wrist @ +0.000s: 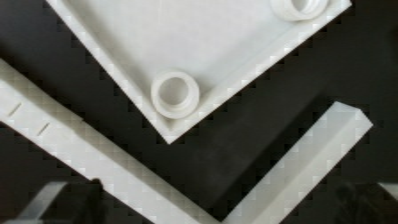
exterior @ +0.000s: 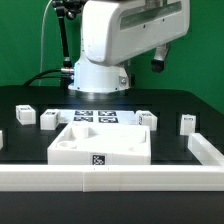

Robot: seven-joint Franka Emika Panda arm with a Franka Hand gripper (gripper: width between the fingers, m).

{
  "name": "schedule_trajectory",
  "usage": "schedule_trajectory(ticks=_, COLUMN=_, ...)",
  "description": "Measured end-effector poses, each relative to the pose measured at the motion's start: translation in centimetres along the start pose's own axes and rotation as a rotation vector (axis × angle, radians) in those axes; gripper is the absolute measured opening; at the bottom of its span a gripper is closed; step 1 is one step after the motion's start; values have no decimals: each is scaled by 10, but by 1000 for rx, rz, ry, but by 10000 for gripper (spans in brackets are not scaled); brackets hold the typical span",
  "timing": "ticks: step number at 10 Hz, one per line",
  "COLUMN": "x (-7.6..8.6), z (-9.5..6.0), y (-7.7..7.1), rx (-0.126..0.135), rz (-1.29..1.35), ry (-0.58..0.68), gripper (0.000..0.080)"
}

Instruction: Assemble one leg

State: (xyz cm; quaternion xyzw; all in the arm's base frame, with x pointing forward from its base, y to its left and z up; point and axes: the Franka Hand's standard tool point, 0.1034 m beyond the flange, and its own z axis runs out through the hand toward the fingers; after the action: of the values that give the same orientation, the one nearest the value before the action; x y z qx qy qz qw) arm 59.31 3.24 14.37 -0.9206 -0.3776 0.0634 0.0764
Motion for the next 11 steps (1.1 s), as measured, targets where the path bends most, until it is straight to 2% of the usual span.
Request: schedule_trajectory(ticks=11, x=0, z=0, y=0, rx=0, rz=0, ry=-1, gripper=650)
